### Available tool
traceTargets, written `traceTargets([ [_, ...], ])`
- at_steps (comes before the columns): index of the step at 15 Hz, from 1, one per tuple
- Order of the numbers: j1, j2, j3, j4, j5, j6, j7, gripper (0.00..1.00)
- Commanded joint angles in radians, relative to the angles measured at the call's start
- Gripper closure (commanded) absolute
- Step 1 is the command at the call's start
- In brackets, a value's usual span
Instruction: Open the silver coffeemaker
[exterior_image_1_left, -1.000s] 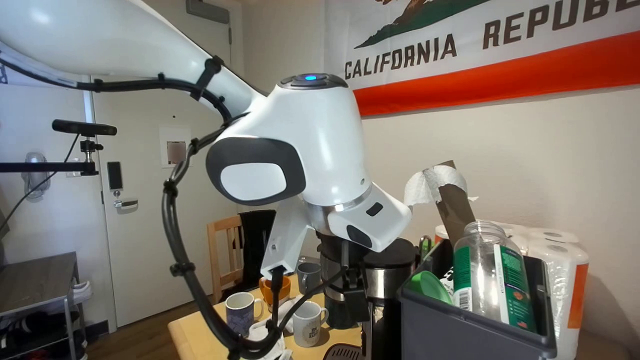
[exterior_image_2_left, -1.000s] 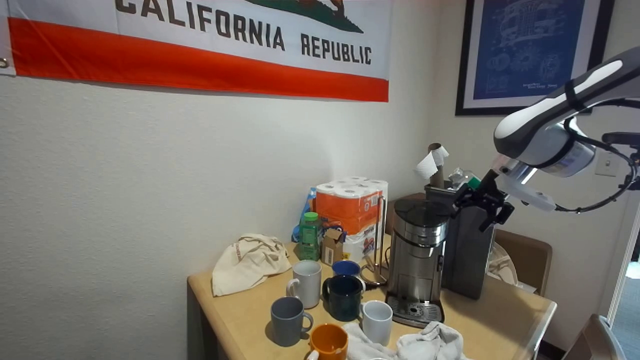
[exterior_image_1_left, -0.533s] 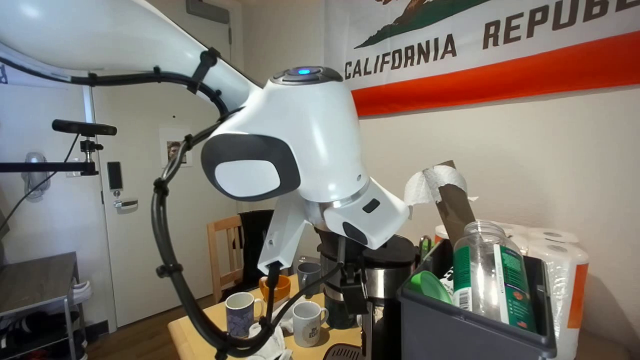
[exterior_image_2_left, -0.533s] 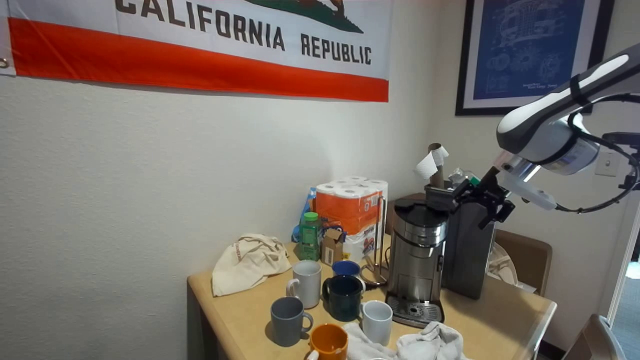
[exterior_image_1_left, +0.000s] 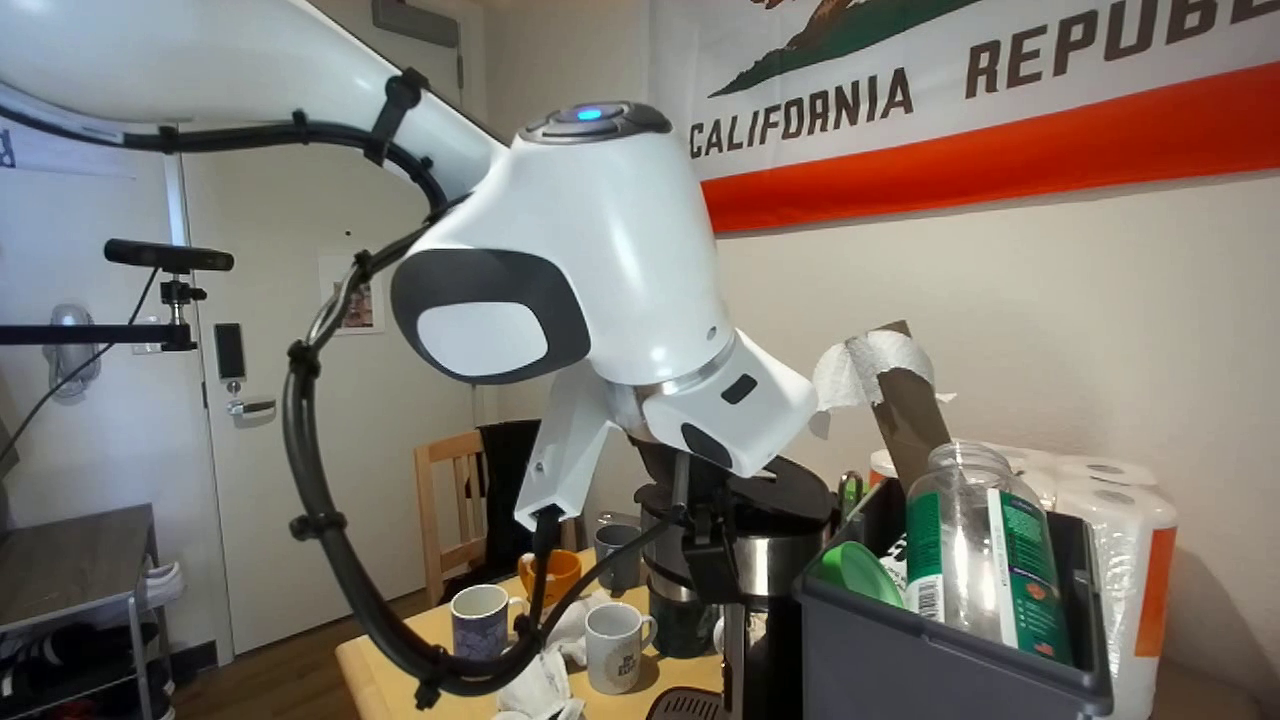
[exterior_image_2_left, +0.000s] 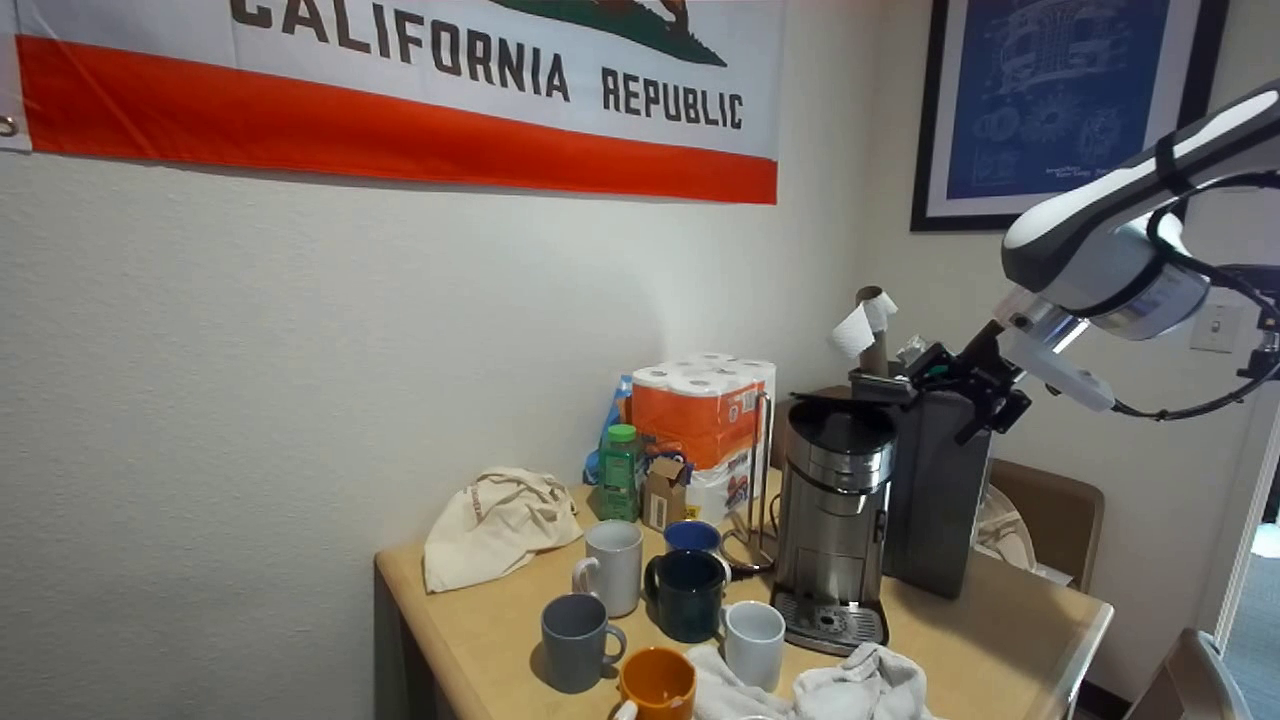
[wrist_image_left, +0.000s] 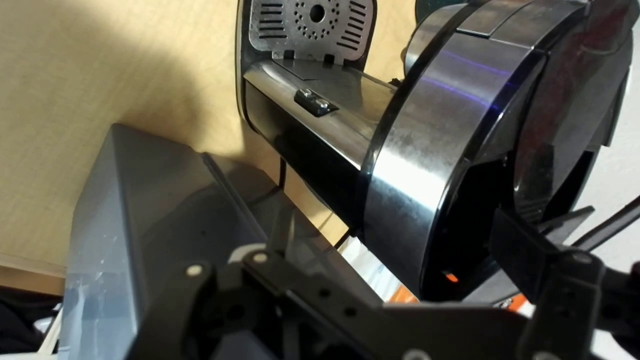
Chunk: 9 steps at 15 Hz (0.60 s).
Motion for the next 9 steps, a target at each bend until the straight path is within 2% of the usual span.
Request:
traceTargets([
  [1, 0.011, -0.043, 0.002, -0.026, 0.080, 0.044, -0.048, 0.00],
  [9, 0.030, -0.034, 0.009, -0.030, 0.247, 0.175, -0.144, 0.00],
])
